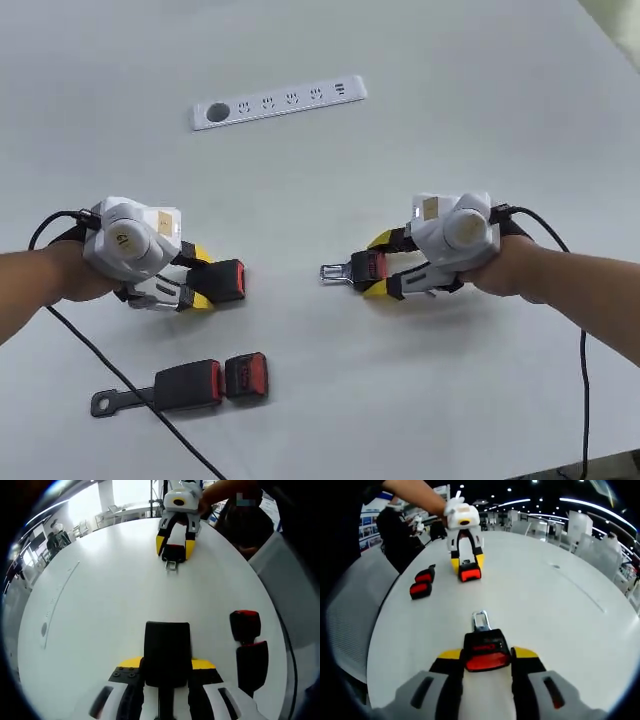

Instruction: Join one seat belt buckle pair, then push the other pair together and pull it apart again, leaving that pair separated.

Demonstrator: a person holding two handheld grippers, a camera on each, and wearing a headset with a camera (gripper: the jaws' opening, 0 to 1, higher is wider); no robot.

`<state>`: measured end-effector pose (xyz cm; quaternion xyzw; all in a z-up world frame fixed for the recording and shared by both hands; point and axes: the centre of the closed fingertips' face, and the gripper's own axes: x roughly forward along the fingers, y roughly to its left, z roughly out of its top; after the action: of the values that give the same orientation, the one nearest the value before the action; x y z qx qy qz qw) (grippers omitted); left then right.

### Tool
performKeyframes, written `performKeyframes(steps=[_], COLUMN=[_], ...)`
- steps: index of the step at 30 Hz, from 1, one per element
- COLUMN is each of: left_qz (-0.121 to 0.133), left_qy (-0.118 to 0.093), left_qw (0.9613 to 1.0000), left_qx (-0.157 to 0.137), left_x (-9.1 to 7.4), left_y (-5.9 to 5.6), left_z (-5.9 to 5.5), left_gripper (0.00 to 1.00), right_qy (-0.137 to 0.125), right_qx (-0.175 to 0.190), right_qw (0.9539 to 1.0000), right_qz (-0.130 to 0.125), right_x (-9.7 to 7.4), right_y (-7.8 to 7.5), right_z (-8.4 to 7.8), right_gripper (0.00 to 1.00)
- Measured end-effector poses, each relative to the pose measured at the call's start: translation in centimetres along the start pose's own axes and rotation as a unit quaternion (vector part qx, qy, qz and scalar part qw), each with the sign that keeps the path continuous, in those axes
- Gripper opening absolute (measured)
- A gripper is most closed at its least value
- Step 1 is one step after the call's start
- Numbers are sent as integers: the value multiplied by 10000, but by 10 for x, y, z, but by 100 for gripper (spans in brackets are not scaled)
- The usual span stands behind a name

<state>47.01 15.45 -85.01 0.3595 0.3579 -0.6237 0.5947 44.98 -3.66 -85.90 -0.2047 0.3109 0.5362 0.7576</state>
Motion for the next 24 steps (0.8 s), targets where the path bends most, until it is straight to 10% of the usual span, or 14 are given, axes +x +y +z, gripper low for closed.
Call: performKeyframes(steps=[17,24], left_qz=[73,424], left_qy=[258,-66], left_qw=[9996,9969], left_qx=[-122,-661], left_x=[1,-6], left_y=[-1,4], left_z=[3,24], left_gripper=[36,60], right_qy=[149,-399], right_qx=[201,768], right_qw=[9993,9929], right_qz=[-291,-816], right_x=[-12,-20], right_y=[-8,-16], right_z=[-7,5], right_gripper=[51,71])
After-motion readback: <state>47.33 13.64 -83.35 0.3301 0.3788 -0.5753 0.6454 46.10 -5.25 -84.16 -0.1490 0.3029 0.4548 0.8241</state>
